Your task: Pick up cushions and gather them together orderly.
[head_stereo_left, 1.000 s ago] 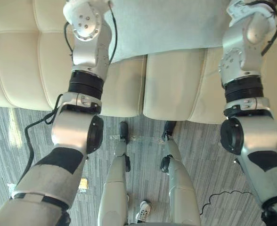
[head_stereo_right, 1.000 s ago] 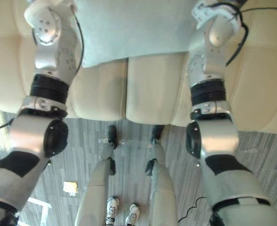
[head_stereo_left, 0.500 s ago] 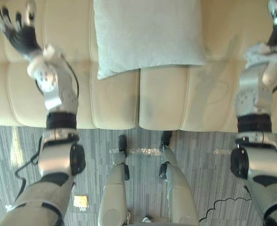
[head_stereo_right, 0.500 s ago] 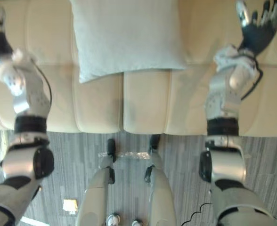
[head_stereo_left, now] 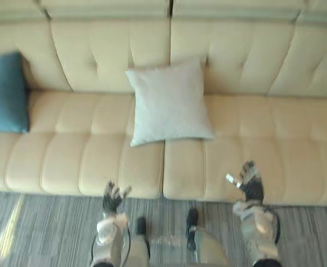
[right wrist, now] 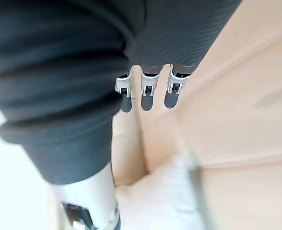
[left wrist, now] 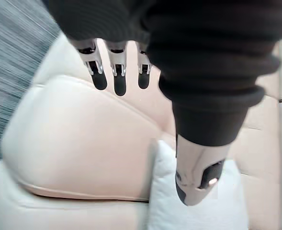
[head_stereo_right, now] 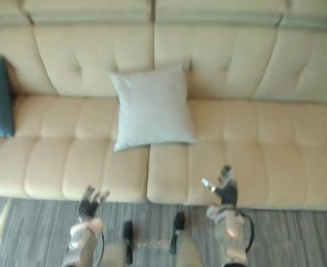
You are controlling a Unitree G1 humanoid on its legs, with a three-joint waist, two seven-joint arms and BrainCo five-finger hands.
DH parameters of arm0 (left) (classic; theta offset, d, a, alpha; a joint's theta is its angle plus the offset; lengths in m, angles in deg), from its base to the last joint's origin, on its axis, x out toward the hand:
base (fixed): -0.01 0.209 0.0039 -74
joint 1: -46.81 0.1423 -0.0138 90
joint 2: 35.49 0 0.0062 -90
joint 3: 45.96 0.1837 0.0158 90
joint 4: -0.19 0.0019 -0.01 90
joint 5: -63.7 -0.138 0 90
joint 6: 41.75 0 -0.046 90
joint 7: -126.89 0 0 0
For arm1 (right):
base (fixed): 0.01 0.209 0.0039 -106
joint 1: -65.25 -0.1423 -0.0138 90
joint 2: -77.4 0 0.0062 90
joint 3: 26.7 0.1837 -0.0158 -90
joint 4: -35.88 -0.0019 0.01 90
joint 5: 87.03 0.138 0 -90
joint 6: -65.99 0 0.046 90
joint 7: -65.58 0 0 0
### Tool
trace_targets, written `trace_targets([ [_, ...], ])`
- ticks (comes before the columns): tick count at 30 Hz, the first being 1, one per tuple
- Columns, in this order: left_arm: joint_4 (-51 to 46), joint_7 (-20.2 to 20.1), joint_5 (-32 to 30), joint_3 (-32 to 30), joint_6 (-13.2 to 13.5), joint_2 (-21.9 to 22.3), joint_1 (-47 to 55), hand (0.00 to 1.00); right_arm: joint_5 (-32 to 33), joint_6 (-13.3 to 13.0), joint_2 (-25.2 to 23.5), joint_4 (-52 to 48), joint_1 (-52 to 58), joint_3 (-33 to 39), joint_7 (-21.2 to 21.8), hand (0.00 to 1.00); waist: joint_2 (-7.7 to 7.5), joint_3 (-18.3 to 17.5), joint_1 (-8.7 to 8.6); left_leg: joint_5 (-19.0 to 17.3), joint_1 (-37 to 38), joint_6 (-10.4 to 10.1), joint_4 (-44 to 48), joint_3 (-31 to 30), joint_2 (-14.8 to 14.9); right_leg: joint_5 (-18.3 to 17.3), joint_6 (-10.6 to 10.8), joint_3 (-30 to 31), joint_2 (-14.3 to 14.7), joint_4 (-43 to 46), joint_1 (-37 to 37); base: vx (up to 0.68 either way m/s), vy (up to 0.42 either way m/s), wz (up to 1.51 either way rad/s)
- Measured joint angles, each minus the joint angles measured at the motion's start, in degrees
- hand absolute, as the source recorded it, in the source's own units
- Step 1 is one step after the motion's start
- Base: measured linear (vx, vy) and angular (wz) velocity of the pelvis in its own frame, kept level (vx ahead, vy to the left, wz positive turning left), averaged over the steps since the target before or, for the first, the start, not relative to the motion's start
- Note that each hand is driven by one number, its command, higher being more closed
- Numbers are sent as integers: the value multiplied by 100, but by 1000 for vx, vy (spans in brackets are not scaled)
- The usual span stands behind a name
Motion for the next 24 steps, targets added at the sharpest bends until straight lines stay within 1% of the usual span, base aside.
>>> trace_targets([
  [1,145,-13,-102,0,-32,8,19,0,-6,19,-38,159,33,0,18,0,4,-68,-1,-4,31,0,-2,3,6,7,7,-1,7,-45,51,9,37,-9],
  [3,738,-110,-562,-99,-209,47,59,0,-201,144,-228,933,138,15,65,0,-5,-308,0,-29,303,-37,-140,120,30,139,39,35,47,-341,350,13,40,-18],
  [6,1068,-145,-899,-235,-301,110,87,0,-242,248,-304,1447,220,27,140,0,28,-453,1,-41,531,-53,-231,197,41,280,62,101,73,-633,640,49,46,-20],
  [7,1160,-164,-1078,-294,-343,124,81,0,-409,316,-326,1760,260,44,143,0,39,-510,4,-42,709,-56,-333,288,42,375,82,153,101,-803,844,82,47,-20],
  [10,1282,-238,-1221,-464,-363,198,79,0,-460,365,-344,1993,301,85,170,0,62,-596,-3,-43,864,-48,-386,296,31,440,117,174,110,-978,1019,62,31,-10],
  [11,1365,-266,-1317,-485,-380,210,64,0,-472,401,-371,2131,320,220,209,0,61,-619,-3,-57,968,-47,-390,309,26,472,142,198,117,-1065,1150,82,36,-7],
  [14,1388,-313,-1490,-556,-407,211,50,0,-680,465,-387,2358,338,273,259,0,22,-700,-7,-56,1104,-50,-409,367,10,564,115,288,133,-1193,1275,92,33,-7],
  [17,1493,-322,-1530,-583,-469,205,-4,0,-680,482,-417,2491,294,270,260,0,14,-698,-20,-72,1186,-45,-422,471,-4,581,119,368,150,-1205,1304,66,17,-20],
  [18,1492,-321,-1548,-583,-476,207,-39,0,-680,501,-422,2541,235,259,256,0,-2,-687,-29,-107,1232,-43,-405,576,-1,603,126,472,170,-1203,1293,20,15,-36],
  [20,1493,-314,-1585,-578,-475,207,-57,0,-683,522,-432,2566,96,197,255,0,-10,-648,28,-200,1272,-50,-310,827,32,665,120,705,228,-1177,1220,-20,11,-72],
  [21,1494,-307,-1591,-573,-477,194,-61,0,-695,529,-428,2567,-39,112,252,0,-16,-623,20,-282,1246,-32,-172,1065,64,754,116,751,264,-1134,1095,-83,-12,-87],
  [22,1494,-304,-1591,-576,-478,197,-82,0,-720,528,-427,2562,-101,78,252,0,-17,-608,20,-321,1185,-7,-67,1186,107,835,99,679,276,-1112,1010,-101,-30,-82],
  [23,1486,-299,-1593,-568,-479,197,-104,0,-808,530,-425,2562,-206,-11,241,0,-21,-584,39,-344,1110,33,55,1398,204,842,60,355,223,-1076,898,-177,-89,-60],
  [24,1487,-292,-1599,-561,-495,231,-142,0,-908,549,-424,2564,-338,-17,232,0,93,-470,-6,-344,1046,33,91,1505,313,222,-328,-559,-39,-170,580,-127,-79,-45],
])
